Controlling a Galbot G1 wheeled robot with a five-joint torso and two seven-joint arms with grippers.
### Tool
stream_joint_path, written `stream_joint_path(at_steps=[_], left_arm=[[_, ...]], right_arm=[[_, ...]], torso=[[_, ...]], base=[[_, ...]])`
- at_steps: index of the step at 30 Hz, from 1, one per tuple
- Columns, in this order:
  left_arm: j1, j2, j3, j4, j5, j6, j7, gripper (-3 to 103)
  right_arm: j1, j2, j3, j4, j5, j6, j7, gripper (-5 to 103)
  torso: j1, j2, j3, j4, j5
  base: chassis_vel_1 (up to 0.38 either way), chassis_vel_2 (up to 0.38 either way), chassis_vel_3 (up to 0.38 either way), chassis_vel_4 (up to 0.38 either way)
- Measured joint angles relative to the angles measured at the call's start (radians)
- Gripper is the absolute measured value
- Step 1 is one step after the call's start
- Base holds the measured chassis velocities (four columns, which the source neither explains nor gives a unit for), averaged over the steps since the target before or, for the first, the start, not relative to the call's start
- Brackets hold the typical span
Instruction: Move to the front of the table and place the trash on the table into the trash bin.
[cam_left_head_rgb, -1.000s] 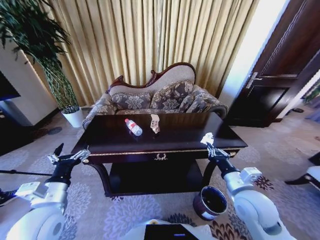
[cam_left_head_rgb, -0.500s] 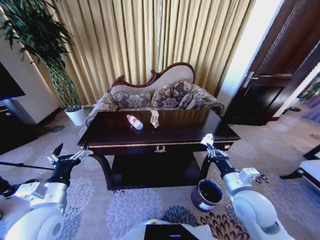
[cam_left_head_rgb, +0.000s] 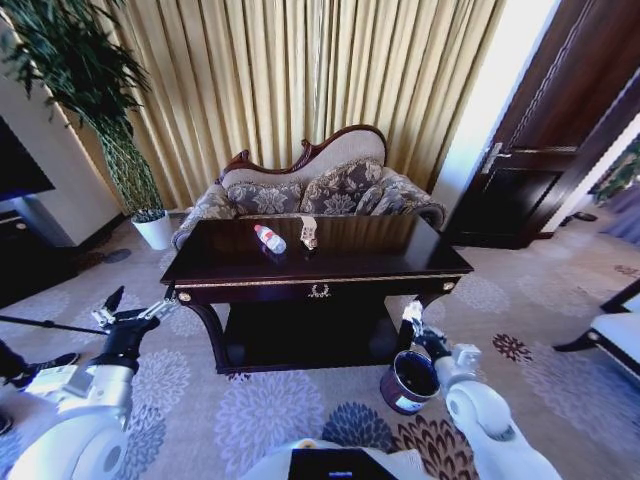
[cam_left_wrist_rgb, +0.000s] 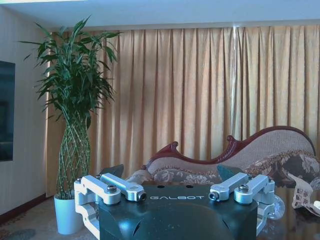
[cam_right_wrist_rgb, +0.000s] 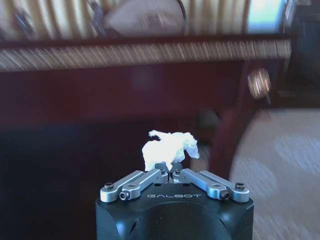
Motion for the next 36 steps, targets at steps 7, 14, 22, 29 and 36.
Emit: stream_joint_path(at_steps=[7,14,22,29,36], left_arm=[[0.004,-0.001,-0.008,0.000,0.001,-0.007,0.002,100],[0.008,-0.014,-0.017,0.000,0.003,-0.016,0.015,100],[0.011,-0.022,-0.016,0.000,0.006,-0.021,0.021,100],[0.010,-0.023,-0.016,0.000,0.005,-0.031,0.021,100],[0.011,-0.020,-0.017,0.000,0.003,-0.034,0.022,100]], right_arm=[[0.178,0.017,-0.030,-0.410,-0.113,0.047,-0.030,0],[0.317,0.055,-0.033,-0.733,-0.175,0.114,-0.035,0],[0.374,0.081,-0.024,-0.797,-0.246,0.129,-0.031,5],[0.364,0.081,-0.020,-0.775,-0.260,0.139,-0.029,32],[0.353,0.084,-0.009,-0.767,-0.287,0.152,-0.026,59]], torso=[[0.000,0.000,0.000,0.0001,-0.0003],[0.000,0.000,0.000,0.0000,-0.0002],[0.000,0.000,0.000,0.0003,-0.0006],[0.000,0.000,0.000,0.0001,-0.0006],[0.000,0.000,0.000,0.0002,-0.0004]], base=[[0.000,0.000,0.000,0.000],[0.000,0.000,0.000,0.000],[0.000,0.000,0.000,0.000],[0.000,0.000,0.000,0.000],[0.000,0.000,0.000,0.000]])
